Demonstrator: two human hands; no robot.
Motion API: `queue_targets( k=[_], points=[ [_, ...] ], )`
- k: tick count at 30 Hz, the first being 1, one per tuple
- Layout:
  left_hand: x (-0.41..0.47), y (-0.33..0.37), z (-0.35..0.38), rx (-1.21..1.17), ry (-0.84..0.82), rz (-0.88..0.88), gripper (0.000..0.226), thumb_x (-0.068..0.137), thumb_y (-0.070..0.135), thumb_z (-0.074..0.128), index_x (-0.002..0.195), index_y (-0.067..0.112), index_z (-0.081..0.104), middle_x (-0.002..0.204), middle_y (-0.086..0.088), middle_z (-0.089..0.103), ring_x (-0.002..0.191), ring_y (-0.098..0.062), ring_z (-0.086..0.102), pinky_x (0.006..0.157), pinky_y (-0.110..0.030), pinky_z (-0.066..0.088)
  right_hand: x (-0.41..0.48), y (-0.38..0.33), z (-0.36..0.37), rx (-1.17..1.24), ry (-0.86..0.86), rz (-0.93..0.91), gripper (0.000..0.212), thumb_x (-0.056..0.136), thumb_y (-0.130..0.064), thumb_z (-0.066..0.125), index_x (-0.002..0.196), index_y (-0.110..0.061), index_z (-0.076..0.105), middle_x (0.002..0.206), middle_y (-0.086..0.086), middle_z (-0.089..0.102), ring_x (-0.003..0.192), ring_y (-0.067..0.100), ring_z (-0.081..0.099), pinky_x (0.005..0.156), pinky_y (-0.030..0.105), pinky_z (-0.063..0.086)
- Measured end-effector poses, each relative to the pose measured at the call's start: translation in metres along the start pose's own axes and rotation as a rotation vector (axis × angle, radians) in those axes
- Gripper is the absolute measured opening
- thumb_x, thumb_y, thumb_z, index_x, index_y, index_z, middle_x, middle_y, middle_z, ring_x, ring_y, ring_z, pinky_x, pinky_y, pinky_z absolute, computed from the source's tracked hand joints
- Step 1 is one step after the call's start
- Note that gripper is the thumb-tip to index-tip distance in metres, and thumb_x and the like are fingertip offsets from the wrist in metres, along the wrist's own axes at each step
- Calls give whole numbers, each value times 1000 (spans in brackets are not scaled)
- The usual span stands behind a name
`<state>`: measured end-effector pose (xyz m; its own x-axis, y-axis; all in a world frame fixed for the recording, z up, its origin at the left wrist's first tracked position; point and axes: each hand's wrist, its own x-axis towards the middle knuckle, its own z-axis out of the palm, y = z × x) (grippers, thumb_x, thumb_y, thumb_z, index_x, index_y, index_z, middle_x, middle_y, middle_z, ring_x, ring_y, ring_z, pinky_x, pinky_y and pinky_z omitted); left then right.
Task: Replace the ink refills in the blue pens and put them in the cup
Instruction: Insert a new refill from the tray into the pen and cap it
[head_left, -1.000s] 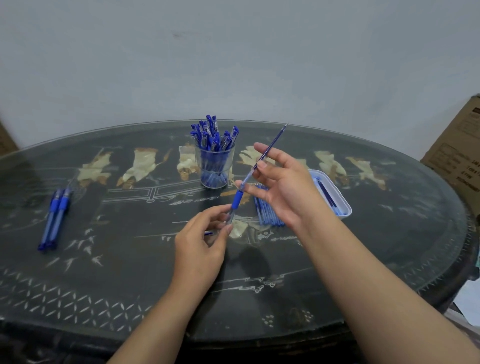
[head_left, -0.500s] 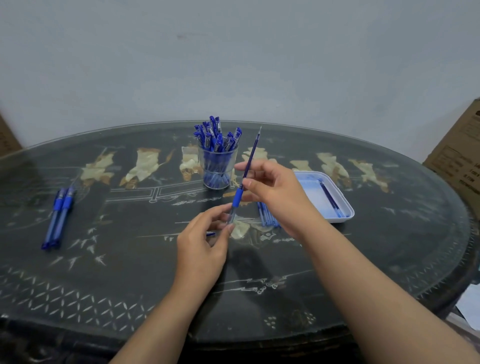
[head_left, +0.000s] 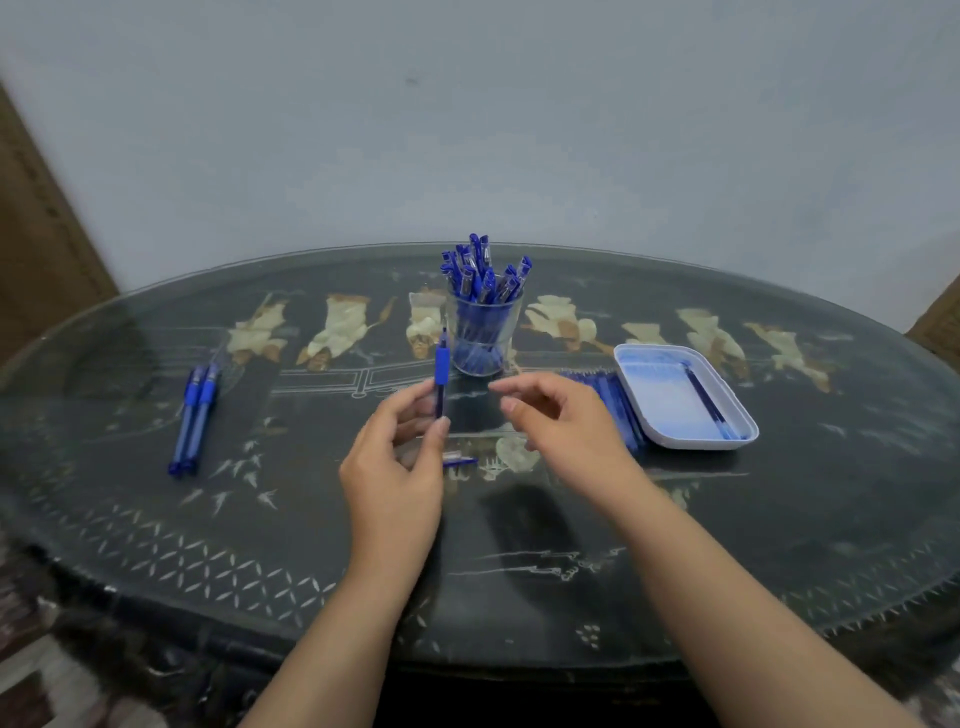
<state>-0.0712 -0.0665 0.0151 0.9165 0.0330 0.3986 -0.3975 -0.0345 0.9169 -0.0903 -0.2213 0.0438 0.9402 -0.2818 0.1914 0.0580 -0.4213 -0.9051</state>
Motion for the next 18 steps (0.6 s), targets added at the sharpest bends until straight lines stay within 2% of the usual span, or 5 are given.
queue_targets(
  k=[3,8,12,14,18],
  points=[
    [10,-6,-17,-2,76,-29,40,87,-2,66,108,33,64,101,5,68,88,-1,65,78,-7,47,-6,22,27,-211,-7,-50,21,87,-13,71,94,-32,72,90,-3,68,74,1,53,73,16,41],
    [19,-19,-27,82,81,-26,37,89,-3,62,110,27,62,104,5,67,90,2,63,77,-5,44,-12,38,55,-484,17,-172,26,85,-26,73,110,-33,72,97,-9,50,96,16,47,86,24,33],
    [23,-27,-30,117,83,-33,37,91,-1,60,111,29,62,105,4,67,91,0,63,77,-5,44,-16,36,69,-640,25,-385,31,85,-39,67,116,-38,68,113,-3,51,103,20,44,91,30,36],
    [22,-29,-30,122,85,-36,37,90,-2,60,111,29,62,105,5,67,89,1,63,76,-4,44,-17,37,72,-699,27,-437,24,87,-41,65,110,-37,70,119,-1,51,108,23,44,91,32,35],
    [20,-33,-29,141,58,-25,38,90,-1,60,110,31,62,104,7,67,88,2,62,74,-4,43,-14,40,72,-657,77,-471,7,86,-35,69,92,-32,73,113,-2,54,104,22,45,87,33,35]
  ],
)
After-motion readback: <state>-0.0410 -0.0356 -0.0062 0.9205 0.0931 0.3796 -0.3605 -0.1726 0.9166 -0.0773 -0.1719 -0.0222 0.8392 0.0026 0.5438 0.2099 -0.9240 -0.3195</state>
